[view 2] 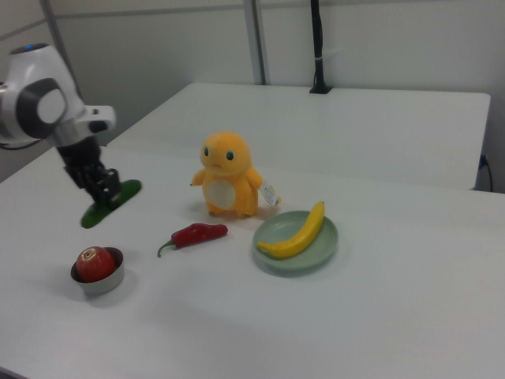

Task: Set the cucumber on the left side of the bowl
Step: 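Carry the cucumber past the apple bowl and lower it beside the bowl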

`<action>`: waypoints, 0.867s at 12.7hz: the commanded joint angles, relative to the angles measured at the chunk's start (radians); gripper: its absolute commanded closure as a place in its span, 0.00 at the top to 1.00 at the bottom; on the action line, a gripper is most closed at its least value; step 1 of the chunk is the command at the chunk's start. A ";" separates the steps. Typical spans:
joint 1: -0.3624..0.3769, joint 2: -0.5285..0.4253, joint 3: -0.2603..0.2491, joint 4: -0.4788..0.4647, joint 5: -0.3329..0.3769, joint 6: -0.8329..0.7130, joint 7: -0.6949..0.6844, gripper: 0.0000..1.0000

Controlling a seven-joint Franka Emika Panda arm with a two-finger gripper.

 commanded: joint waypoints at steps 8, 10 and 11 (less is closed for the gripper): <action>0.146 0.035 0.184 -0.095 -0.008 0.080 0.137 0.30; 0.167 0.084 0.182 -0.105 -0.011 0.117 0.152 0.30; 0.170 0.119 0.182 -0.102 -0.014 0.123 0.157 0.30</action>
